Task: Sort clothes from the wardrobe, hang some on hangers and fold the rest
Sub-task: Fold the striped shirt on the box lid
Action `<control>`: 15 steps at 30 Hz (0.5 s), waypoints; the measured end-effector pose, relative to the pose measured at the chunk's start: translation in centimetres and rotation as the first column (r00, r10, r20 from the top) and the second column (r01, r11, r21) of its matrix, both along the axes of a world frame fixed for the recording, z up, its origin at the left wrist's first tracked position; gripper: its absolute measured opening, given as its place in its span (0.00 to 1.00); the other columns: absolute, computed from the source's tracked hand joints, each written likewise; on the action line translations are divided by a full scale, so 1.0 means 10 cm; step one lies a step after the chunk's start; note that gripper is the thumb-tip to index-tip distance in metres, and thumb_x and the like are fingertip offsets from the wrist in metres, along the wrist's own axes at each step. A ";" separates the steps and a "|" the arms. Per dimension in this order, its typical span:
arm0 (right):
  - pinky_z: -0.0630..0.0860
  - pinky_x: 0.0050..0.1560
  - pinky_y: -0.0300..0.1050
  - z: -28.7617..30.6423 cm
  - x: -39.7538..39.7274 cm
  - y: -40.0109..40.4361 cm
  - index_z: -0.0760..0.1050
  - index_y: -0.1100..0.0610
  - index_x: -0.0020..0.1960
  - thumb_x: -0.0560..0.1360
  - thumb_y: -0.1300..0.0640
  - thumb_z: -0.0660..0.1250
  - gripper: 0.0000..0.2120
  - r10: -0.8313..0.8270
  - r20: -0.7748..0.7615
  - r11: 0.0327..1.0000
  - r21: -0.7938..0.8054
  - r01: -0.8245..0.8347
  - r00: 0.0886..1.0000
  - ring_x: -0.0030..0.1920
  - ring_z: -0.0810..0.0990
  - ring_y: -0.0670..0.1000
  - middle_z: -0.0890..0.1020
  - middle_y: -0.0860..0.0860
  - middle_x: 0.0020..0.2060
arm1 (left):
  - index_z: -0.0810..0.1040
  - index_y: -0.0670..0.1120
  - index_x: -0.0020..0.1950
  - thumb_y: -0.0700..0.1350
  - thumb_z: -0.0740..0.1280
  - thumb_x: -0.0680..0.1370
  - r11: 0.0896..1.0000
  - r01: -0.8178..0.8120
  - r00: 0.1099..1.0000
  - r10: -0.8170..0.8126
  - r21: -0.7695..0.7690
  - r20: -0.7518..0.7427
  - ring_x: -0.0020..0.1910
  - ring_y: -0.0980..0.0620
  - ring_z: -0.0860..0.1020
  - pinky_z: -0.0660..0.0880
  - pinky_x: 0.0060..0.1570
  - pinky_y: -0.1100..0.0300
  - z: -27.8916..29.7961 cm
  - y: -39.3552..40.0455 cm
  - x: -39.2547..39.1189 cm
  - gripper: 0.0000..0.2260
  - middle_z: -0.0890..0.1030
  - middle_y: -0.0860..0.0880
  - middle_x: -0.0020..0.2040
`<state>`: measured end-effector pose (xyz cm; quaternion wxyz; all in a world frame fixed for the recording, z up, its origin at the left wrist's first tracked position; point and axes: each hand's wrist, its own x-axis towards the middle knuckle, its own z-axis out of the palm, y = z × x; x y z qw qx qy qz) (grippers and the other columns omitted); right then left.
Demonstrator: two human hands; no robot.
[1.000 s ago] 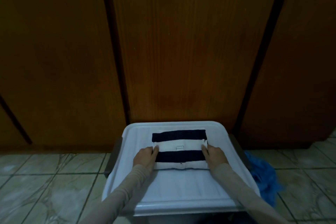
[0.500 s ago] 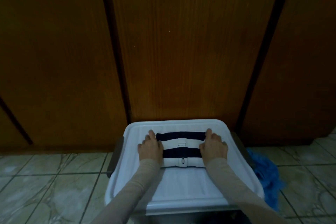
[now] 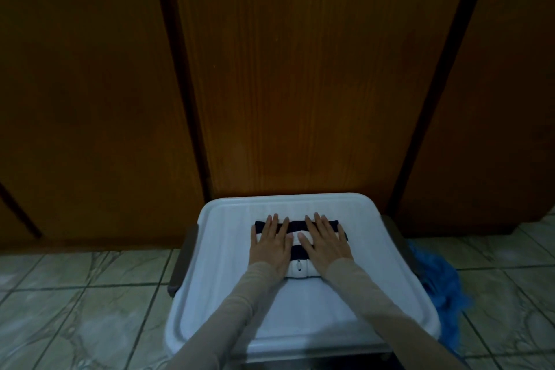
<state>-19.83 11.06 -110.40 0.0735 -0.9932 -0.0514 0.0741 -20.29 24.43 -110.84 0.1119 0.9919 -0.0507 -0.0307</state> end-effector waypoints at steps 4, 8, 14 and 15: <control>0.36 0.74 0.51 -0.03 0.05 0.00 0.38 0.50 0.77 0.81 0.42 0.41 0.28 -0.023 0.005 0.999 0.022 0.023 1.000 0.76 0.39 0.49 0.41 0.50 0.76 | 0.43 0.51 0.77 0.50 0.42 0.84 1.000 -0.008 1.000 0.008 -0.002 -0.014 0.76 0.53 0.41 0.36 0.72 0.50 -0.03 0.00 0.08 0.22 0.42 0.49 0.78; 0.36 0.74 0.51 -0.06 0.12 0.00 0.37 0.49 0.76 0.81 0.42 0.41 0.28 -0.024 -0.016 1.000 0.019 0.024 1.000 0.76 0.40 0.49 0.41 0.50 0.76 | 0.43 0.51 0.77 0.50 0.42 0.84 1.000 0.004 0.999 -0.005 -0.020 -0.033 0.76 0.53 0.40 0.36 0.72 0.51 -0.05 0.01 0.14 0.22 0.42 0.49 0.78; 0.35 0.73 0.53 -0.01 0.06 0.01 0.39 0.53 0.77 0.63 0.32 0.14 0.49 0.103 0.064 0.995 0.009 -0.104 0.993 0.76 0.41 0.45 0.43 0.48 0.76 | 0.48 0.49 0.77 0.45 0.46 0.84 0.976 0.041 0.994 -0.061 -0.216 -0.088 0.76 0.53 0.42 0.38 0.72 0.53 -0.03 0.11 0.23 0.21 0.46 0.49 0.78; 0.34 0.72 0.51 -0.01 0.03 0.01 0.41 0.53 0.77 0.54 0.32 0.09 0.58 0.162 0.075 0.986 0.017 -0.163 0.984 0.76 0.43 0.44 0.44 0.47 0.76 | 0.54 0.47 0.76 0.41 0.49 0.84 0.906 0.000 0.995 -0.044 -0.424 -0.093 0.76 0.53 0.45 0.40 0.72 0.57 0.00 0.15 0.23 0.20 0.50 0.48 0.78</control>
